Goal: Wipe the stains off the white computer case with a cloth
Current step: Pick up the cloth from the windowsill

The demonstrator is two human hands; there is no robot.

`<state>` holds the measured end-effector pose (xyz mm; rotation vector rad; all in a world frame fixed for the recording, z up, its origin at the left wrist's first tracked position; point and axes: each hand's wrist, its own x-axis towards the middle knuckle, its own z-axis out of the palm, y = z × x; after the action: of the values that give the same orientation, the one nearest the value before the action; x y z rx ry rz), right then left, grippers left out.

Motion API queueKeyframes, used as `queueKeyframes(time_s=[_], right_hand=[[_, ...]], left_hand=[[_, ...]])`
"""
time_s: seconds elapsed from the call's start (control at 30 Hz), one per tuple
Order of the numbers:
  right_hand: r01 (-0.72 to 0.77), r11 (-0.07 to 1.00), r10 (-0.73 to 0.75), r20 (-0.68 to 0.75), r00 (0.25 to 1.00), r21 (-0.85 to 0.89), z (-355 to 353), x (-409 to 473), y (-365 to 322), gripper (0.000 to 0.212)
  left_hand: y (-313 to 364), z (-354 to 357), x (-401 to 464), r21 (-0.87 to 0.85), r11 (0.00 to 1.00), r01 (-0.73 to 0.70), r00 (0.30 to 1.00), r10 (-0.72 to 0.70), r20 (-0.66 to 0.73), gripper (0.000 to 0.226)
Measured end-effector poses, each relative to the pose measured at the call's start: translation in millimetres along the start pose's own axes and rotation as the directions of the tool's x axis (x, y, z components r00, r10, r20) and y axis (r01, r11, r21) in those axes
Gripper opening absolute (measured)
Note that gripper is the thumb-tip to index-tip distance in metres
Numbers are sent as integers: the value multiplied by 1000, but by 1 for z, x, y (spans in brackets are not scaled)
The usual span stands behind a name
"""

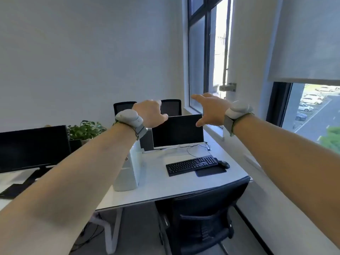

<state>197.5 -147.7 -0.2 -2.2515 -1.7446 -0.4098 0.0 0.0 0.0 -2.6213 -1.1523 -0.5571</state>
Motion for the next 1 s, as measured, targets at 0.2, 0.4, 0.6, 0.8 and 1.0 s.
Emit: queueKeyframes(time_s=[0.2, 0.4, 0.6, 0.8, 1.0], right_hand=[[-122, 993, 122, 135, 983, -9, 19, -44, 91, 108], [-233, 967, 248, 170, 954, -104, 57, -96, 218, 97], [-331, 938, 348, 327, 879, -108, 99, -146, 309, 83], [-455, 886, 453, 374, 809, -89, 134, -174, 383, 87], [-564, 825, 537, 366, 760, -40, 162, -180, 432, 99]], left_hand=[[104, 60, 3, -57, 985, -165, 917, 175, 358, 86], [245, 111, 23, -167, 931, -325, 869, 364, 335, 73], [336, 172, 30, -227, 899, -374, 804, 437, 404, 66], [409, 224, 39, -220, 844, -489, 687, 528, 499, 65], [454, 253, 62, -187, 735, -652, 605, 652, 456, 58]])
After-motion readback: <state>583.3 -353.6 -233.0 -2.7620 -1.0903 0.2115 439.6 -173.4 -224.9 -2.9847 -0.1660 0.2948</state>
